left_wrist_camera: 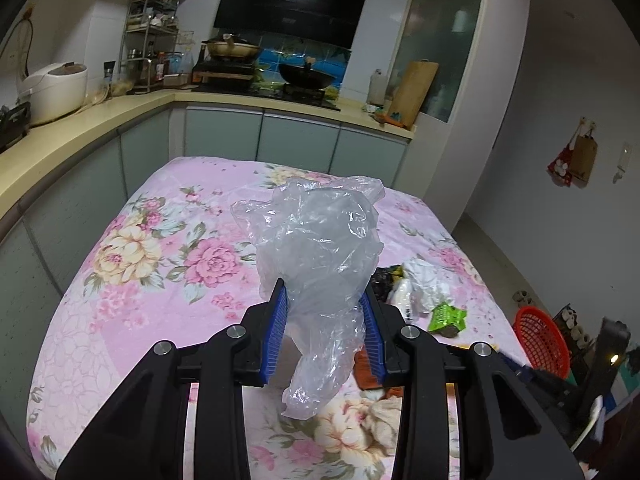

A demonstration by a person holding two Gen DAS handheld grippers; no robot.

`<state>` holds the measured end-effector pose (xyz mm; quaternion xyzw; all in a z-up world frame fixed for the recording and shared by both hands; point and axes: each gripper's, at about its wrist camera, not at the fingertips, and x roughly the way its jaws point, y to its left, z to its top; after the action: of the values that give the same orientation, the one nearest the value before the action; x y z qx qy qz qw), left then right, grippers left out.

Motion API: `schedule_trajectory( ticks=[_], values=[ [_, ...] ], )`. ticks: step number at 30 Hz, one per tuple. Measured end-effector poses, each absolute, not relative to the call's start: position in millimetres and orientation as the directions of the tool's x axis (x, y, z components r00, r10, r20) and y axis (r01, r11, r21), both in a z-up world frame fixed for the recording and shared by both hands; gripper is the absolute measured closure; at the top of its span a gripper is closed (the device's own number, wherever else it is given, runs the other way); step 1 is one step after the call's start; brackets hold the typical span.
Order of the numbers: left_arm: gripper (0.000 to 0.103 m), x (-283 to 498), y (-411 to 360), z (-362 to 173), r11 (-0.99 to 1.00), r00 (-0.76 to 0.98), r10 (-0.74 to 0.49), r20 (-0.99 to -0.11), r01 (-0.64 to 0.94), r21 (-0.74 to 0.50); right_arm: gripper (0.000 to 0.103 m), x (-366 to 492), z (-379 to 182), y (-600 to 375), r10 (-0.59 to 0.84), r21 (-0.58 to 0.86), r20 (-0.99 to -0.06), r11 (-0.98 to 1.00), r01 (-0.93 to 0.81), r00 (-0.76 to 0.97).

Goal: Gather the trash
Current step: 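Grasp the clear plastic bag with the left tool while the right tool grasps yellow foam net, then carry both items over the red basket and open both tools to drop them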

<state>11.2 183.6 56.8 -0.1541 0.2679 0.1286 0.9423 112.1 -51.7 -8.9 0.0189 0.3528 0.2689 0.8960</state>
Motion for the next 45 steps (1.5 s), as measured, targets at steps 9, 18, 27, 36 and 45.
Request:
schedule_trajectory(
  ticks=[9, 18, 27, 36, 45],
  values=[
    [0.07, 22.5, 156.7, 58.1, 0.935, 0.837, 0.124, -0.533, -0.278, -0.219, 0.092, 115.0, 26.7, -94.6, 0.455, 0.233, -0.524, 0.89, -0.392, 0.72],
    [0.07, 45.0, 128.3, 55.5, 0.958, 0.838, 0.064, -0.541, -0.205, -0.203, 0.092, 121.9, 49.7, -133.9, 0.396, 0.235, -0.456, 0.917, -0.321, 0.797],
    [0.07, 81.4, 79.2, 53.9, 0.982, 0.827, -0.042, -0.561, -0.07, -0.177, 0.092, 126.5, 66.1, -176.1, 0.309, 0.234, -0.407, 0.945, -0.229, 0.86],
    [0.069, 124.6, 14.7, 45.1, 0.976, 0.777, -0.203, -0.596, 0.114, -0.184, 0.092, 131.0, 73.5, -219.1, 0.192, 0.243, -0.383, 0.965, -0.102, 0.904],
    [0.069, 159.1, -51.0, 33.8, 0.937, 0.695, -0.344, -0.631, 0.293, -0.189, 0.092, 140.3, 63.2, -250.3, 0.066, 0.21, -0.41, 0.977, 0.024, 0.91]
  ],
)
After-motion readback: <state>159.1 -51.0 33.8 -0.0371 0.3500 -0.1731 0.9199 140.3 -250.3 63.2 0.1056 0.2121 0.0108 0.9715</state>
